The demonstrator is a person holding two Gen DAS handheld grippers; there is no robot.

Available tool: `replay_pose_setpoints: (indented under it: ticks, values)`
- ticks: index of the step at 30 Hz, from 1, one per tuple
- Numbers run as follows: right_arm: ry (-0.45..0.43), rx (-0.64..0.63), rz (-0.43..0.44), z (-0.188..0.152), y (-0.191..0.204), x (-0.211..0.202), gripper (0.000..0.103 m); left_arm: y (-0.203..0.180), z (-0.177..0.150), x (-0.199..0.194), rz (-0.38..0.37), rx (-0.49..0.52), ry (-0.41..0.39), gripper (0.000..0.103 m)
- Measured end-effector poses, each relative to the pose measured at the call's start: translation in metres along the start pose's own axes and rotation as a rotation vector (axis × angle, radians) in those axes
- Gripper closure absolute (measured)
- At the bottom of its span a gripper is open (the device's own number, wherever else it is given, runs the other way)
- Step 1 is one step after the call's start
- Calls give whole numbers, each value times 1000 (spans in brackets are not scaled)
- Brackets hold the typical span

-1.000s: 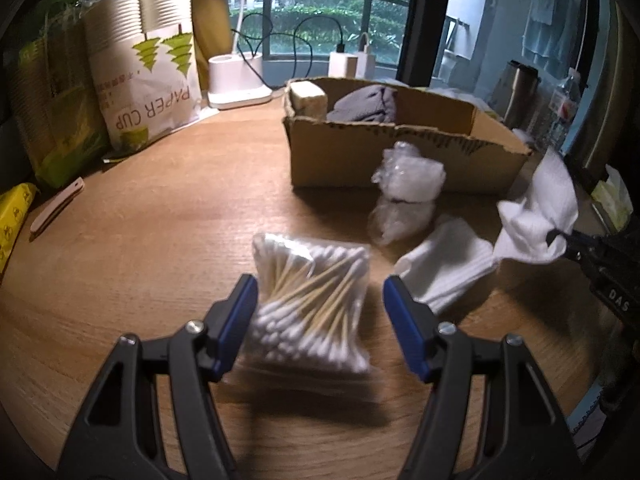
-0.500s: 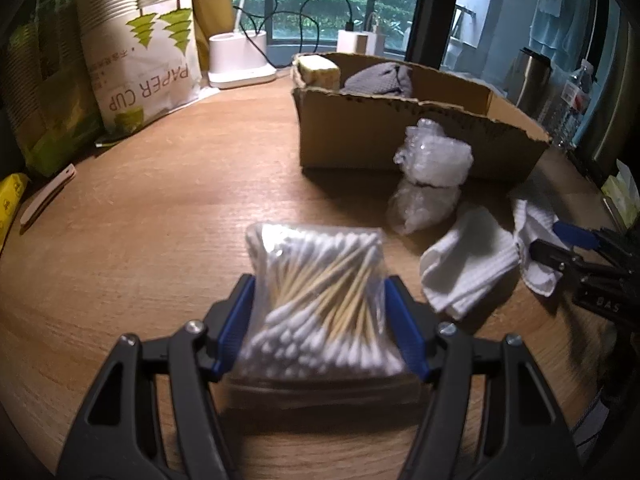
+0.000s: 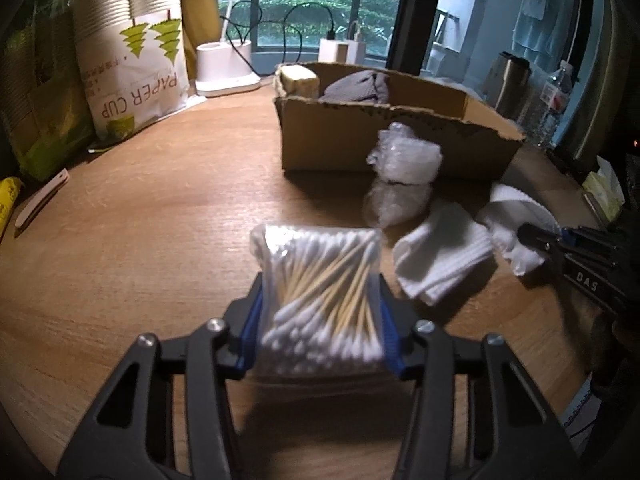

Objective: Organize soft objects
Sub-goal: 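Grasp the cotton swab bag with the left tool while the right tool holds the towel, then lower the swab bag and towel into the box and open both tools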

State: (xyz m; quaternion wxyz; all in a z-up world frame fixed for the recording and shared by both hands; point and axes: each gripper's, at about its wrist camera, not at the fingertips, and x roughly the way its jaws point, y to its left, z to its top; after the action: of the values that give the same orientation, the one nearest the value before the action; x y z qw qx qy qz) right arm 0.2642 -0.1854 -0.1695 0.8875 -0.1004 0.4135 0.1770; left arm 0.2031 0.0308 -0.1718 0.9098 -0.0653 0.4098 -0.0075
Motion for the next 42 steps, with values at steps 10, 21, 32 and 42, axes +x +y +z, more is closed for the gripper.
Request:
replay_pose_setpoints:
  ticks: [10, 21, 32, 42]
  values:
    - [-113, -3, 37, 10, 4, -48, 91, -9, 7, -34, -16, 5, -69, 53]
    - [-205, -12, 93, 32, 10, -82, 91, -26, 39, -55, -37, 32, -147, 53]
    - [-269, -15, 105, 55, 2, -94, 91, -39, 78, -68, -43, 54, -225, 53]
    - [-300, -12, 108, 77, -11, -85, 91, -36, 108, -57, -31, 41, -265, 53]
